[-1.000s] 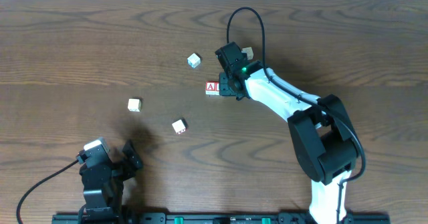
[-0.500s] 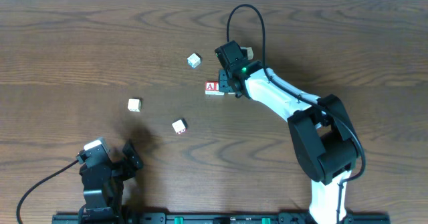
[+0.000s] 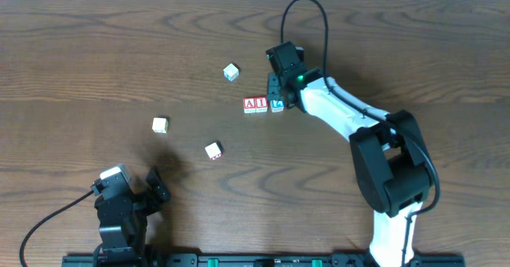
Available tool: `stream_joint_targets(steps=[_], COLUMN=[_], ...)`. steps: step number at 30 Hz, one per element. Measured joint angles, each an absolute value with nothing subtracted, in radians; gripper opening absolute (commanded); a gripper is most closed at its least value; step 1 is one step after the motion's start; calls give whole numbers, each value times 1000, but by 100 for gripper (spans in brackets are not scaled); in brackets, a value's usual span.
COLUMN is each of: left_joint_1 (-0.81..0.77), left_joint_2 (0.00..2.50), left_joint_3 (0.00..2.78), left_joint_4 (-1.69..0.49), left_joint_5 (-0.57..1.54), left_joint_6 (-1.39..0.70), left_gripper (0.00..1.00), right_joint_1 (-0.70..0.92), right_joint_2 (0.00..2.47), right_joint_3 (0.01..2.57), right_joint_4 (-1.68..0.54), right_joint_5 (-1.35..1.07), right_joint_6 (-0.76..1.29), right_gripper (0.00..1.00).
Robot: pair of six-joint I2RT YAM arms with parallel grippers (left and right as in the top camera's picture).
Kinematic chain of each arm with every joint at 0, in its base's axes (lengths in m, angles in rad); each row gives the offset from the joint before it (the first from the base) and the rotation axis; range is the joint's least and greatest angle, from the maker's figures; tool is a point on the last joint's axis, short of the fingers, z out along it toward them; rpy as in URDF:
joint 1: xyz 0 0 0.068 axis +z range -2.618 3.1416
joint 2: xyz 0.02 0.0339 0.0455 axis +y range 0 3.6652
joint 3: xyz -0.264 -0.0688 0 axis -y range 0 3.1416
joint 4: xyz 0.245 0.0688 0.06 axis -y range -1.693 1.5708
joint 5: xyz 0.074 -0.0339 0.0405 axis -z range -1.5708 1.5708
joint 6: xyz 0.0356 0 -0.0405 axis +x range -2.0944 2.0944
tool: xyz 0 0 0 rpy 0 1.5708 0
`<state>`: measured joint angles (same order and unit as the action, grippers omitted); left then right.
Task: Spell out Ai2
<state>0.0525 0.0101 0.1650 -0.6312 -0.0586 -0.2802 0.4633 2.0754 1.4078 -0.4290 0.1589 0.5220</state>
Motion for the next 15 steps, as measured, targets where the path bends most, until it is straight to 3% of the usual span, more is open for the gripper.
stream_joint_targets(steps=[3, 7, 15], left_joint_1=[52, 53, 52], left_joint_2=[10, 10, 10], left_joint_3=[165, 165, 165], left_joint_4=[-631, -631, -631], left_joint_5=[-59, -59, -59], left_joint_6=[-280, -280, -280], left_gripper=[96, 95, 95], right_joint_1=[437, 408, 406], right_joint_2=[2075, 2075, 2075], right_joint_3=[1408, 1408, 1409], right_joint_4=[-455, -503, -590], right_joint_5=[159, 156, 92], right_joint_6=[519, 518, 515], right_gripper=[31, 1, 1])
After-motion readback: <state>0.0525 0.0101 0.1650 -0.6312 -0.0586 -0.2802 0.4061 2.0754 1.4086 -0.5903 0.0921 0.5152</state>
